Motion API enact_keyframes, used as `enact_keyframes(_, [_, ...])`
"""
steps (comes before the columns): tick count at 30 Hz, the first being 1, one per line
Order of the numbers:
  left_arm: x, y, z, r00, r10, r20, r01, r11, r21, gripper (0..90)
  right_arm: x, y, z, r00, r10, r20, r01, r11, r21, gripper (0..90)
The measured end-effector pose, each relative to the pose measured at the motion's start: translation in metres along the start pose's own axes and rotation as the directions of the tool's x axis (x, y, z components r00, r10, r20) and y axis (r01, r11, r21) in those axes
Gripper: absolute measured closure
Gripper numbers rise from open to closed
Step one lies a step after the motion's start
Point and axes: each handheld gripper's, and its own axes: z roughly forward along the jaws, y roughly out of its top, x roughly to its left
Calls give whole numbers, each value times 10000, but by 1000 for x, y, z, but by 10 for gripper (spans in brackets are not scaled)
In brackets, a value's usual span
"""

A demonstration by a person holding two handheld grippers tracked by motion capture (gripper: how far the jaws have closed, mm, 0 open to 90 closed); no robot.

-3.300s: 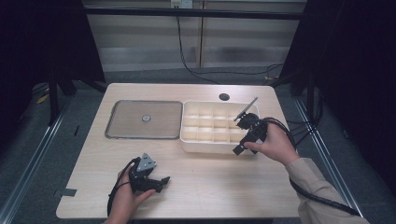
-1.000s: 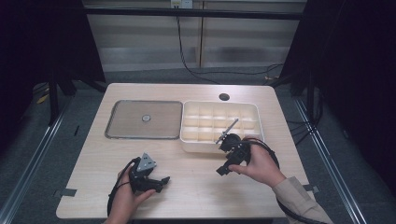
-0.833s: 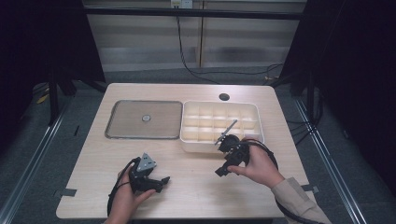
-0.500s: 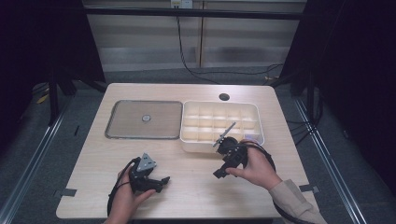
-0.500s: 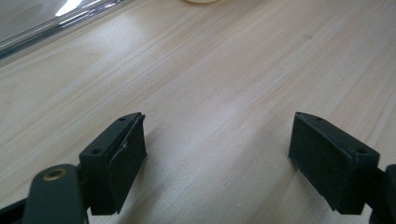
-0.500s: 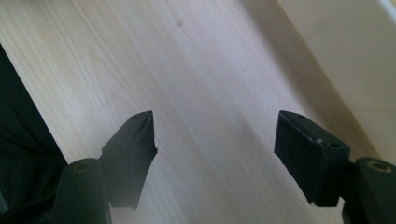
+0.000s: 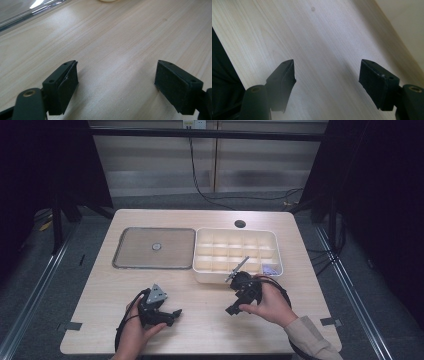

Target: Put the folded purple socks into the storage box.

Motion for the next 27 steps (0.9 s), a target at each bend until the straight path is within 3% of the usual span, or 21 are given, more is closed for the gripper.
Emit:
enact_keyframes(14, [0,0,0,10000,4,-6,-4,10000,4,181,3,-3,18,9999,83,-75,-83,10000,22,287])
enact_keyframes(27, [0,0,0,10000,2,-1,-2,10000,0,181,5,-6,28,9999,-138,-97,139,9999,80,286])
